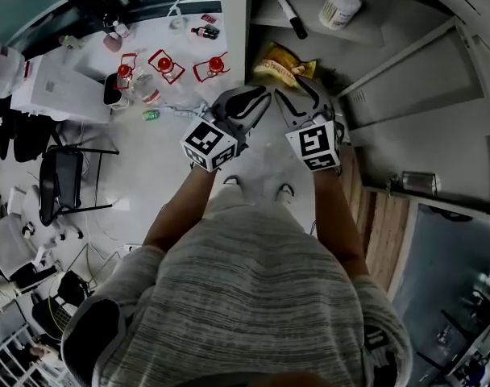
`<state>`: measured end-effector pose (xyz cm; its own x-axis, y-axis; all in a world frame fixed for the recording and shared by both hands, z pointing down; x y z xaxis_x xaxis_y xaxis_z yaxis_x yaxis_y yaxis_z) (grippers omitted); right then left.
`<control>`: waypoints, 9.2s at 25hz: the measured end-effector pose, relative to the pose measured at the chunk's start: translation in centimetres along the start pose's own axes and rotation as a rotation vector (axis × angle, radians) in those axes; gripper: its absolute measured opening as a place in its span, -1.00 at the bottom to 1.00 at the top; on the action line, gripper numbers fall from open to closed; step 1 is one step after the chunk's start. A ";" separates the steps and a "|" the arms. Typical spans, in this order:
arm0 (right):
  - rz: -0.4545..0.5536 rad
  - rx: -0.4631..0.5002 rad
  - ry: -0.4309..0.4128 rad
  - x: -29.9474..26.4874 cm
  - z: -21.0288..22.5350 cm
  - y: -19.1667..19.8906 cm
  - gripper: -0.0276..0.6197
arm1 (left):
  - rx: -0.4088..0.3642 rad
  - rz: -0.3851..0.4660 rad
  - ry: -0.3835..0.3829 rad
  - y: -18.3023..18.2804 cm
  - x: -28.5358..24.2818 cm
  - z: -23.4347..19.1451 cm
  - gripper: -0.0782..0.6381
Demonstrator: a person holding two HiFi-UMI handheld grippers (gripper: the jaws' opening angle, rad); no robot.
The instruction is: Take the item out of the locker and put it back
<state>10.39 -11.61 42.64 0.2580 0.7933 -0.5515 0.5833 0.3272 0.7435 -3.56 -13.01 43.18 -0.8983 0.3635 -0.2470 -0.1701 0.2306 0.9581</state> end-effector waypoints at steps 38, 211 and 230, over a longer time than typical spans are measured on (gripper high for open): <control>-0.129 0.013 0.077 -4.3 1.6 1.2 -0.67 | 0.068 0.019 -0.117 0.6 -1.2 -0.5 -0.61; 0.554 -0.261 0.138 11.8 6.1 -9.1 -0.66 | -0.156 0.249 -0.084 -12.2 1.7 4.1 -0.76; 0.389 -0.239 0.138 3.7 8.0 -10.9 -0.66 | -0.125 0.227 -0.142 -11.5 2.4 2.3 -0.76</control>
<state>11.15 -16.30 29.49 0.3084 0.9357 -0.1715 0.2658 0.0884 0.9600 -2.85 -12.75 31.20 -0.8551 0.5173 -0.0340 -0.0281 0.0193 0.9994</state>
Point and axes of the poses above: the fingertips, and each gripper's own axes: x backward along the fingers, z to its right, y out of its underside, the point moved 8 cm from there along x, backward along the fingers, and after that the axes turned 15 degrees about -z, right-handed, at the moved point
